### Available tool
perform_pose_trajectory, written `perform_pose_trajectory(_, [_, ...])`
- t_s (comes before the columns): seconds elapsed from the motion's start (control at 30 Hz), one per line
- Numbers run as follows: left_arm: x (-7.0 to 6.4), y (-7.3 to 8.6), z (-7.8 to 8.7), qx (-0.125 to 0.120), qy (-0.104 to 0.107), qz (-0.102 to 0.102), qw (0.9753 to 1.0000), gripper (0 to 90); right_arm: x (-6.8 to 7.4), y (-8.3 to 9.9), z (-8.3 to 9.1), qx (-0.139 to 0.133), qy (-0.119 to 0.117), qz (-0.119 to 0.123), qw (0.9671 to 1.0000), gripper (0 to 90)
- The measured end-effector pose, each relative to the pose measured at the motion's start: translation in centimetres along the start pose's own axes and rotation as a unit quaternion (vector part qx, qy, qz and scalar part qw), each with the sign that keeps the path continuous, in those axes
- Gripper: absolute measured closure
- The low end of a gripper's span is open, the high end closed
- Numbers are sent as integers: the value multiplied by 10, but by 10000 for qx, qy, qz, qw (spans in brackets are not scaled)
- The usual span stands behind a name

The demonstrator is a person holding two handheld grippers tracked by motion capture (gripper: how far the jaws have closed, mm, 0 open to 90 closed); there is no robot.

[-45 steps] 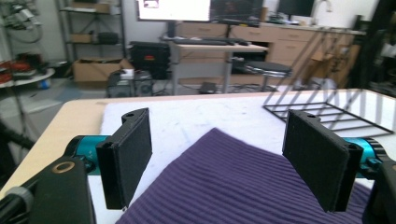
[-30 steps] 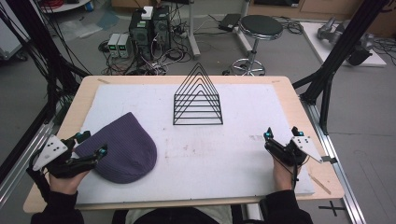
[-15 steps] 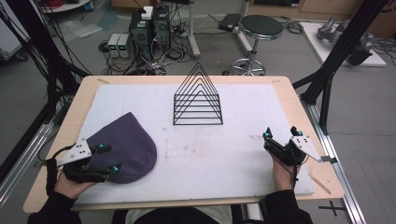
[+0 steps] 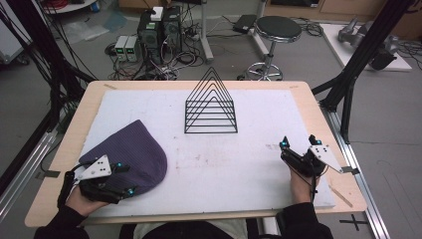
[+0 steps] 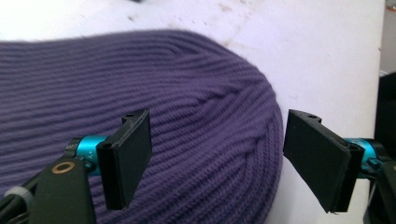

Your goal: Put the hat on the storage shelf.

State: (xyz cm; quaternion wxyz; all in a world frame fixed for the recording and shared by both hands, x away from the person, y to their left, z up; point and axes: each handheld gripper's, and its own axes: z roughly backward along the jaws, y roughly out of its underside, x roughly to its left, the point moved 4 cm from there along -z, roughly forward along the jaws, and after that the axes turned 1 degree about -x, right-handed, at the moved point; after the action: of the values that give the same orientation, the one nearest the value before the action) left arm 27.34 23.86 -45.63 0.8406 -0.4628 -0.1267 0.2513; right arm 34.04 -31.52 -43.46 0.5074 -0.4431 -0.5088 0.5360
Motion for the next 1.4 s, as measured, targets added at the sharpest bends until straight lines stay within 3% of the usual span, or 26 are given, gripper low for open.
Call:
perform_pose_trajectory(0.13, [-1, 5, -3, 156, 173, -56, 9997, 239, 0, 0, 0, 13, 2, -3, 10000, 78])
perform_pose_trajectory(0.5, [0, 12, -5, 402, 161, -161, 9989, 242, 0, 1, -1, 43, 5, 17, 10000, 77])
perform_pose_trajectory(0.7, [-3, 15, -8, 489, 38, -499, 9975, 239, 0, 1, -1, 74, 17, -4, 10000, 77])
perform_pose_trajectory(0.8, [-3, 16, -9, 504, -46, -592, 9970, 290, 0, 2, -2, 97, 47, 35, 9999, 77])
perform_pose_trajectory(1.0, [0, 15, -9, 456, -148, -552, 9973, 394, 0, 2, -2, 110, 60, 16, 9999, 77])
perform_pose_trajectory(1.07, [1, 14, -9, 417, -212, -560, 9973, 507, 0, 2, -3, 117, 52, -15, 9999, 77])
perform_pose_trajectory(1.17, [4, 13, -10, 388, -474, -626, 9962, 691, 0, 2, -3, 134, 60, -14, 9999, 78])
perform_pose_trajectory(1.4, [6, 12, -9, 413, -424, -395, 9975, 745, 0, 2, -4, 129, 48, -27, 9999, 78])
